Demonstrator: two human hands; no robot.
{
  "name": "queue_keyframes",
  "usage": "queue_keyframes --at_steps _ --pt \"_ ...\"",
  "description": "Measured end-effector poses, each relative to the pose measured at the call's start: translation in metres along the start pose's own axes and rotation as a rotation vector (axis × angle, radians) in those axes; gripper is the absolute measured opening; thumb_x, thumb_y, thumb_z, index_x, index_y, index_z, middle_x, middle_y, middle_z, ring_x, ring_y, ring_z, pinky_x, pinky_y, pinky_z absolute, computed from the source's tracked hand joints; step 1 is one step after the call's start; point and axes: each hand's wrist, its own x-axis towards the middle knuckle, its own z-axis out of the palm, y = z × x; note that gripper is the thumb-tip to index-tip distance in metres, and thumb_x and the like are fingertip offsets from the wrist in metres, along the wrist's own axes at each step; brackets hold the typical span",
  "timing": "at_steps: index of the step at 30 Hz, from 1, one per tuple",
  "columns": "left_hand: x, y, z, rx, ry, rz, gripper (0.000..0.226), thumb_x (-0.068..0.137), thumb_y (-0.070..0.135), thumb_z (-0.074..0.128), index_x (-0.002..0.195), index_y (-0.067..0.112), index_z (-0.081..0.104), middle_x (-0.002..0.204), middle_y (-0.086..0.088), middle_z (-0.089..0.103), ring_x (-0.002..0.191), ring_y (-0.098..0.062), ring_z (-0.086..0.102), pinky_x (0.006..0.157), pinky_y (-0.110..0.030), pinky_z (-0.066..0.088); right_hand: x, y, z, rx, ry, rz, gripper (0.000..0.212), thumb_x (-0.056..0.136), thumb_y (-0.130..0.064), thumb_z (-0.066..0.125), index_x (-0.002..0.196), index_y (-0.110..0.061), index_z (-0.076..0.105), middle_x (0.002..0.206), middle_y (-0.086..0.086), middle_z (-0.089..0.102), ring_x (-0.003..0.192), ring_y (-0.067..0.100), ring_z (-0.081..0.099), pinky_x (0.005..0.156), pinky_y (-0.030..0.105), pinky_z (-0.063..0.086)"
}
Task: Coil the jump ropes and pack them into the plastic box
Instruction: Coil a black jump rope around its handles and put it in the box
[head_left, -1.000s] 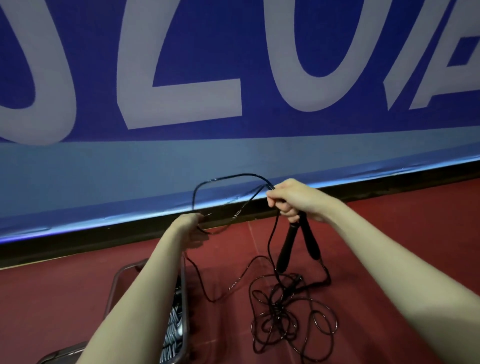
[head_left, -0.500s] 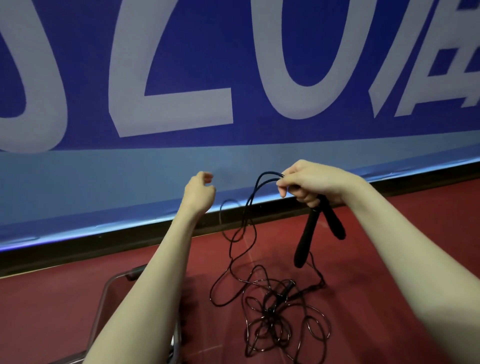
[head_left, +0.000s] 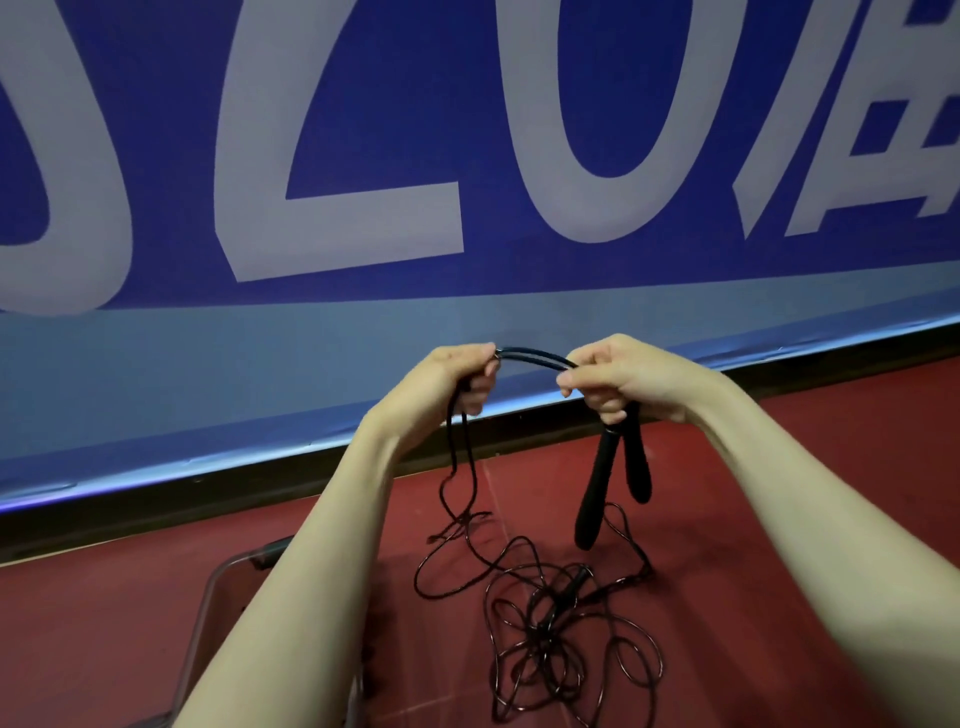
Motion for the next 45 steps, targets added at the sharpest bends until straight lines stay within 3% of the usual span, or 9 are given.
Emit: queue_keyframes --at_steps 4,9,16,19,24,31,35,40,45 --pt "0.001 0.030 0.010 0.092 0.086 0.076 0.035 0.102 0.023 0.043 0.067 0.017 0.043 0.054 0.010 0.022 0.051 -0.010 0.014 0.047 -0.022 0.014 0.015 0.024 0.014 -0.296 0.000 -0.086 0.013 0.088 -0.001 0.064 0.086 -0.012 0.070 0.067 -0.010 0.065 0.065 0.006 0.060 0.071 0.020 0.045" --pt "0.003 0.033 0.021 0.076 0.125 0.072 0.032 0.101 0.021 0.044 0.069 0.017 0.044 0.052 0.012 0.024 0.048 -0.009 0.017 0.046 -0.020 0.016 0.033 0.049 0.033 -0.289 0.050 -0.069 0.013 0.093 -0.005 0.058 0.091 -0.013 0.069 0.087 -0.006 0.074 0.081 0.007 0.068 0.087 0.026 0.048" --pt "0.001 0.033 0.006 -0.123 0.246 0.069 0.030 0.101 0.021 0.041 0.072 0.017 0.048 0.057 0.008 0.022 0.048 -0.009 0.016 0.045 -0.022 0.014 0.040 0.090 0.050 -0.152 0.253 0.012 0.012 0.089 -0.009 0.058 0.081 -0.016 0.065 0.082 0.010 0.061 0.075 0.021 0.057 0.074 0.032 0.043" --pt "0.003 0.038 -0.001 -0.076 0.318 0.097 0.031 0.100 0.022 0.045 0.073 0.013 0.055 0.055 0.009 0.026 0.046 -0.008 0.019 0.044 -0.020 0.016 0.038 0.101 0.052 -0.017 0.152 0.097 0.006 0.091 -0.011 0.057 0.092 -0.011 0.063 0.080 0.009 0.069 0.080 0.021 0.066 0.080 0.033 0.048" --pt "0.004 0.033 0.001 -0.004 0.440 0.124 0.035 0.101 0.022 0.046 0.073 0.009 0.064 0.051 0.008 0.034 0.046 -0.008 0.024 0.043 -0.019 0.019 0.036 0.108 0.054 0.086 -0.053 0.297 0.007 0.094 -0.024 0.062 0.096 -0.017 0.062 0.086 0.010 0.070 0.089 0.026 0.062 0.057 0.032 0.043" --pt "0.001 0.032 -0.012 -0.012 0.601 0.170 0.033 0.104 0.027 0.040 0.081 0.014 0.061 0.046 0.006 0.048 0.041 -0.006 0.031 0.041 -0.017 0.025 0.031 0.112 0.052 0.092 -0.086 0.311 0.007 0.094 -0.017 0.061 0.092 -0.011 0.061 0.086 0.008 0.065 0.082 0.021 0.067 0.063 0.029 0.052" --pt "0.001 0.019 -0.021 -0.026 0.631 0.127 0.032 0.103 0.028 0.040 0.081 0.016 0.060 0.053 0.004 0.048 0.041 -0.005 0.030 0.041 -0.016 0.025 0.030 0.103 0.046 0.157 -0.113 0.297 0.007 0.095 -0.008 0.056 0.088 -0.008 0.058 0.089 0.014 0.067 0.093 0.032 0.071 0.072 0.041 0.057" --pt "-0.003 0.004 -0.037 0.003 0.610 0.034 0.023 0.102 0.031 0.044 0.101 0.016 0.062 0.055 0.004 0.041 0.043 -0.006 0.035 0.044 -0.019 0.025 0.028 0.084 0.033 0.175 0.030 0.199 0.014 0.093 -0.008 0.057 0.082 -0.016 0.055 0.068 0.004 0.054 0.063 0.017 0.056 0.061 0.038 0.056" --pt "-0.014 -0.006 -0.041 0.274 0.350 -0.102 0.033 0.096 0.051 0.049 0.114 0.026 0.062 0.063 0.002 0.059 0.049 -0.013 0.041 0.048 -0.022 0.036 0.026 0.056 0.016 0.161 0.247 0.082 0.017 0.091 -0.009 0.056 0.079 -0.013 0.046 0.062 0.003 0.044 0.054 0.015 0.041 0.045 0.025 0.029"
